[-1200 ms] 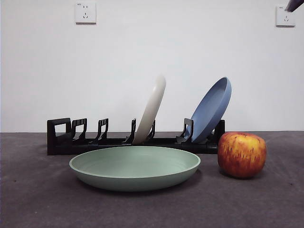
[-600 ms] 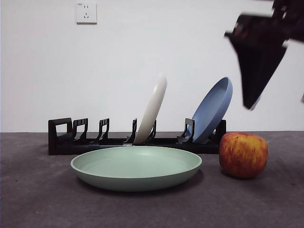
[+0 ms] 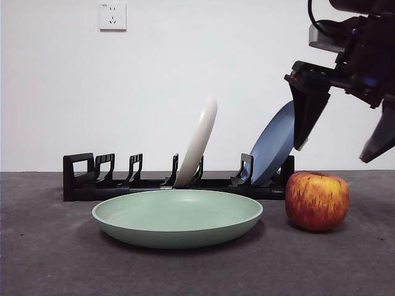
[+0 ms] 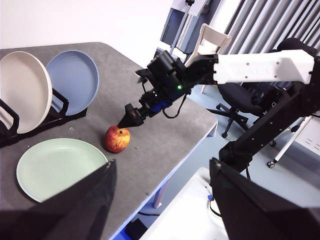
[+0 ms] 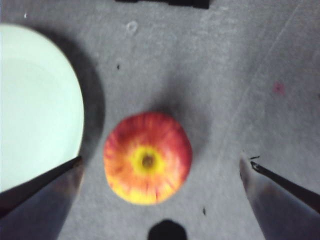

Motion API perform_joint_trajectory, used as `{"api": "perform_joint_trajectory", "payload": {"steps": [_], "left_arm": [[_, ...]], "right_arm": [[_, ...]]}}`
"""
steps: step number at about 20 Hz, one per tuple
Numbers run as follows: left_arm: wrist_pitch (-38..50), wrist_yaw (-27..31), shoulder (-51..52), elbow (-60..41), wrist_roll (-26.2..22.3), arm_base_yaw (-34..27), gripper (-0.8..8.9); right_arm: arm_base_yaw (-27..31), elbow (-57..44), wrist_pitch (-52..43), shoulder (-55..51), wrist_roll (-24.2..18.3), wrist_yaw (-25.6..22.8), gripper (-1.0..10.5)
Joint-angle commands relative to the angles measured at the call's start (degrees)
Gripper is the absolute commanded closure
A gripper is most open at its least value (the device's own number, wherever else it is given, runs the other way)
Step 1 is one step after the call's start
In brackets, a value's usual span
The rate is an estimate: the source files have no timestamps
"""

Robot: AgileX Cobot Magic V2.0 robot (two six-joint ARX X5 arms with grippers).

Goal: Take the green plate from the plate rack,put the plate on the table,take the apple from the table,put the apple in the plate

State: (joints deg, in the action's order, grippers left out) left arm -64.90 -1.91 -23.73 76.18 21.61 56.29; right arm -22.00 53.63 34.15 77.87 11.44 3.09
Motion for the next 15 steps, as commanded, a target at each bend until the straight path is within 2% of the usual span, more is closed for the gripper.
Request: {"api": "perform_joint_trajectory", "payload": {"steps": [1, 5, 12, 13, 15], "left_arm": [[0.24, 0.42, -0.37, -0.2, 0.7, -0.11, 5.0], [0.22, 0.42, -0.55, -0.2, 0.9, -0.11, 5.0], [0.17, 0.42, -0.55, -0.22, 0.92, -0.11, 5.0], [0.17, 0.44, -0.55, -0.2, 0.9, -0.11, 5.0], [0.2, 0.68, -0.55, -0.22, 0.9, -0.11, 5.0]], "right_arm": [[0.28, 2.62, -0.04, 2.64, -1.64, 2.08, 3.8], [0.22, 6.32, 0.85, 7.26, -1.55, 2.54, 3.8], [-0.31, 6.45, 3.65, 13.33, -2.71, 2.73, 3.9], [-0.55, 6.45, 3.67, 13.4, -2.71, 2.86, 4.2], [-0.81, 6.45, 3.72, 13.38, -2.69, 2.89, 6.4]]}}
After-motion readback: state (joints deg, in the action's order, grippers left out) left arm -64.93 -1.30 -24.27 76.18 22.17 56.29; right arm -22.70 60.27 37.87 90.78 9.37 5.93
